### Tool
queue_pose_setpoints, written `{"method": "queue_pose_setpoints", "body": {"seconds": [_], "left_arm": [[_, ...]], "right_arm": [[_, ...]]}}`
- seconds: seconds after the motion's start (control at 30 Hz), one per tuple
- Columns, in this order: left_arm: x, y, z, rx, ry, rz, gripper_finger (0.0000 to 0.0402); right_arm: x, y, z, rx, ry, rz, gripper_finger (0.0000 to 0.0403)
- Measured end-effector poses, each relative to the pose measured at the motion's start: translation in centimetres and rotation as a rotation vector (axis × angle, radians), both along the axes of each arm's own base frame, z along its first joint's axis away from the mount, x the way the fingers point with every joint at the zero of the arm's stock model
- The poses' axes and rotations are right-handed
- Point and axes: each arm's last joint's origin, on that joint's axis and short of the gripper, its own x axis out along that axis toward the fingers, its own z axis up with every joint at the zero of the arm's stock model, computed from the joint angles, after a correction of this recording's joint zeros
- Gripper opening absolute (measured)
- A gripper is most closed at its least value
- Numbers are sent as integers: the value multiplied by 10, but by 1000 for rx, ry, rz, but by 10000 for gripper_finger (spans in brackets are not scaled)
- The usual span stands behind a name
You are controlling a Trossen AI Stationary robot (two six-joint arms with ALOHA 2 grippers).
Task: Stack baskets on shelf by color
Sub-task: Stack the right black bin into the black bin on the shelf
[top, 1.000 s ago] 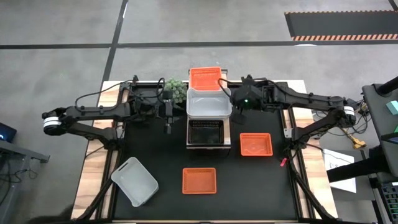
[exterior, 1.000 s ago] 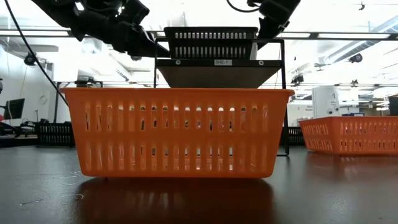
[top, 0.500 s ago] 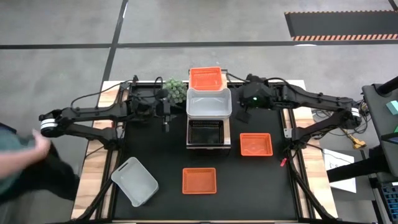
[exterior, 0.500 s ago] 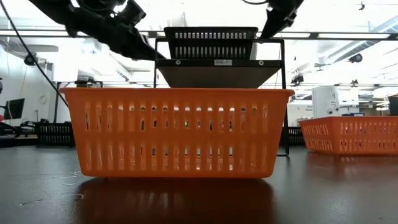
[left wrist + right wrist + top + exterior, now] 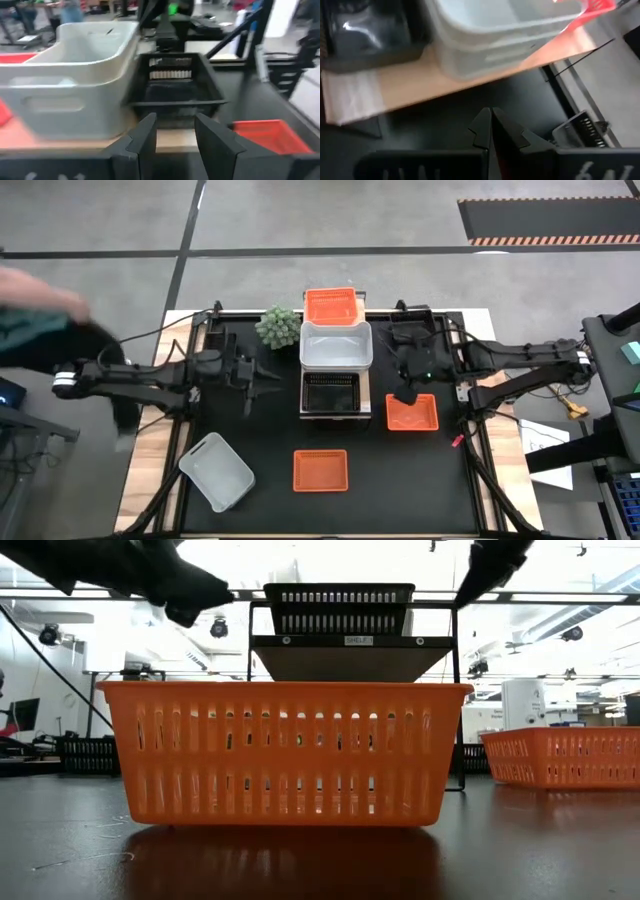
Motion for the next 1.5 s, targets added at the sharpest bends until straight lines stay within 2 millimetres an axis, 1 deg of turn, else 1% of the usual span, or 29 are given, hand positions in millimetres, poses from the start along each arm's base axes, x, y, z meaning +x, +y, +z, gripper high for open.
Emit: {"method": "queue_pose_setpoints", "body": {"seconds": [0.13, 0.23, 0.33, 0.43, 0.57, 0.7, 0.8, 0.9, 1.07, 1.23, 1.3, 1.37, 1.5], "left_arm": [[4, -11, 3, -2, -47, -42, 118], [9, -17, 0, 6, -26, -70, 118], [12, -18, -2, 12, -13, -77, 118], [15, -18, -3, 16, 1, -75, 118], [13, -18, 2, 88, -27, -85, 118], [6, -18, 12, 187, -78, -94, 118], [1, -17, 18, 248, -119, -95, 118], [-6, -16, 24, 306, -152, -64, 118], [-17, -14, 33, 381, -200, 18, 118], [-25, -12, 39, 430, -232, 57, 118], [-27, -12, 40, 431, -240, 67, 118], [-28, -12, 41, 434, -244, 72, 118], [-30, -12, 41, 459, -248, 74, 118]], "right_arm": [[-7, 5, -13, 29, 11, -12, 9], [-10, 5, -23, 63, 10, -60, 9], [-12, 0, -35, 112, 17, -161, 9], [-15, -11, -43, 141, 31, -273, 9], [-19, -36, -43, 146, 14, -397, 9], [-25, -71, -40, 191, 12, -491, 8], [-32, -100, -40, 220, -20, -559, 8], [-40, -126, -42, 242, -41, -617, 9], [-48, -159, -55, 378, -43, -579, 16], [-49, -184, -81, 441, 61, -581, 61], [-47, -191, -91, 440, 123, -504, 86], [-45, -194, -99, 420, 198, -374, 111], [-41, -198, -111, 343, 319, -152, 153]]}}
